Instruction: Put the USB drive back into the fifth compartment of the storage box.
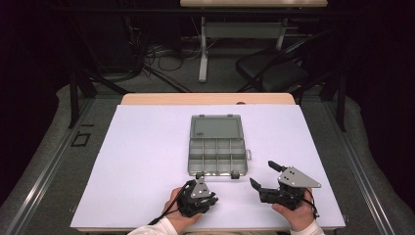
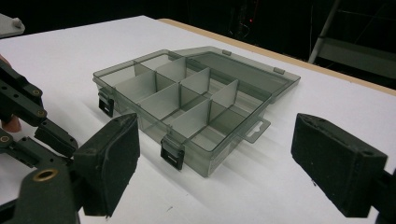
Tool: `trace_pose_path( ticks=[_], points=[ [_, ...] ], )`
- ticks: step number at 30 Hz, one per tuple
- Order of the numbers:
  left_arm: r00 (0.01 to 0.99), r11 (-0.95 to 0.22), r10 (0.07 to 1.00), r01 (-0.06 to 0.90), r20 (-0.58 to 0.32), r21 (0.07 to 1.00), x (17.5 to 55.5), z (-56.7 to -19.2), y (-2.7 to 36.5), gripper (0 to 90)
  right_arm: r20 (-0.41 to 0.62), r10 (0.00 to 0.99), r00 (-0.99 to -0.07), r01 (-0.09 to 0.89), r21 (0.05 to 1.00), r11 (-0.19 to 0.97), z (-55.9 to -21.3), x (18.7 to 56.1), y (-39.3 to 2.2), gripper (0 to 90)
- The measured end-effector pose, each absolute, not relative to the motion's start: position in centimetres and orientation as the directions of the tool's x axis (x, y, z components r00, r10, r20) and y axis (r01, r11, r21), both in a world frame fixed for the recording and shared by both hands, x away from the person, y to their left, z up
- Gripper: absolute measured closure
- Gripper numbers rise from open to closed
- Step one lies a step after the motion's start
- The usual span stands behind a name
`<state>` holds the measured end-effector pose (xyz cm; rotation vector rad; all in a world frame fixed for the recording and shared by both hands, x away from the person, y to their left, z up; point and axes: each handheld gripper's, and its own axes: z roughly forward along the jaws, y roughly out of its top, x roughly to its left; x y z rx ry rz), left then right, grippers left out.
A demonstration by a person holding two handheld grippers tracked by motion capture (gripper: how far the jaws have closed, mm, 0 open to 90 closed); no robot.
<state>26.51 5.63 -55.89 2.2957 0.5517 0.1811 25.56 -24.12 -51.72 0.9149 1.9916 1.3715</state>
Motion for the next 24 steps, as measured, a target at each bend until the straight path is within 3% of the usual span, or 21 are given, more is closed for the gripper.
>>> trace_pose_path(
  ticks=[24],
  points=[
    [0.898,-0.630,0.439,0.327,-0.024,0.704,26.41,-56.06,5.54,78.9,-0.063,0.782,-0.621,0.223,0.942,0.252,-51.73,25.60,-24.12,15.3]
  ],
)
